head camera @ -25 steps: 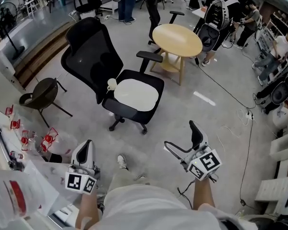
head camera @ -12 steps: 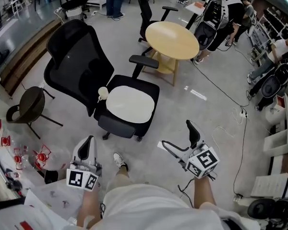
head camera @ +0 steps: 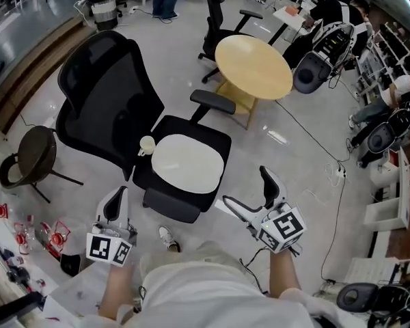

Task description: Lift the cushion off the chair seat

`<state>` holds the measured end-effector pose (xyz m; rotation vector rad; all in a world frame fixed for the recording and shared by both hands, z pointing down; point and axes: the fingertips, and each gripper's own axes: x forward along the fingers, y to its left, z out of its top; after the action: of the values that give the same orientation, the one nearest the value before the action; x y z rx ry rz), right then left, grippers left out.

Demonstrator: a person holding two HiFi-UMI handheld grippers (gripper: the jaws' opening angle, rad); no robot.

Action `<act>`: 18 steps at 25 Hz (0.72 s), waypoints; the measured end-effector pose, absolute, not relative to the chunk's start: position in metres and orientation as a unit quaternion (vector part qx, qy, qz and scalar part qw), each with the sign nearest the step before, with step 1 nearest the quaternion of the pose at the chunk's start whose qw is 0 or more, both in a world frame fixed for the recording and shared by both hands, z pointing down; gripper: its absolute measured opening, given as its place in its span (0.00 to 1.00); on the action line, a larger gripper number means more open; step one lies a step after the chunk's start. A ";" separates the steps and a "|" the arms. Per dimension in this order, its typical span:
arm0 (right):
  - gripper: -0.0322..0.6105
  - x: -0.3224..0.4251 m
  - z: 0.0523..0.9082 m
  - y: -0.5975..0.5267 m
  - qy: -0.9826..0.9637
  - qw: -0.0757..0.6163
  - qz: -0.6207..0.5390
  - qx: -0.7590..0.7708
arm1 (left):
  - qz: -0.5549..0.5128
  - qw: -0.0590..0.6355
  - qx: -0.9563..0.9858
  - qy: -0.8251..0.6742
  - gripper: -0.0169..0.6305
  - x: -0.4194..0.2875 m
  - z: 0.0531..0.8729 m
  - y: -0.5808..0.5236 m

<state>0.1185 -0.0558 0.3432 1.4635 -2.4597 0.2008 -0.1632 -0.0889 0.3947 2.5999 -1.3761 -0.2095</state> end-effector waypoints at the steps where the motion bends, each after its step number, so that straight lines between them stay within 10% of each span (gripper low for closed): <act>1: 0.84 0.120 0.345 -0.061 -0.849 0.135 0.075 0.506 | -0.069 0.103 0.877 -0.465 0.05 -0.161 0.398 -0.096; 18: 0.84 0.154 0.452 -0.180 -0.871 0.160 0.134 0.445 | -0.018 0.109 0.861 -0.496 0.05 -0.104 0.415 -0.144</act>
<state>0.1537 -0.1798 0.4521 1.2707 -2.4893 0.3819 -0.1041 -0.1438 0.4147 2.5327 -1.4601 -0.0531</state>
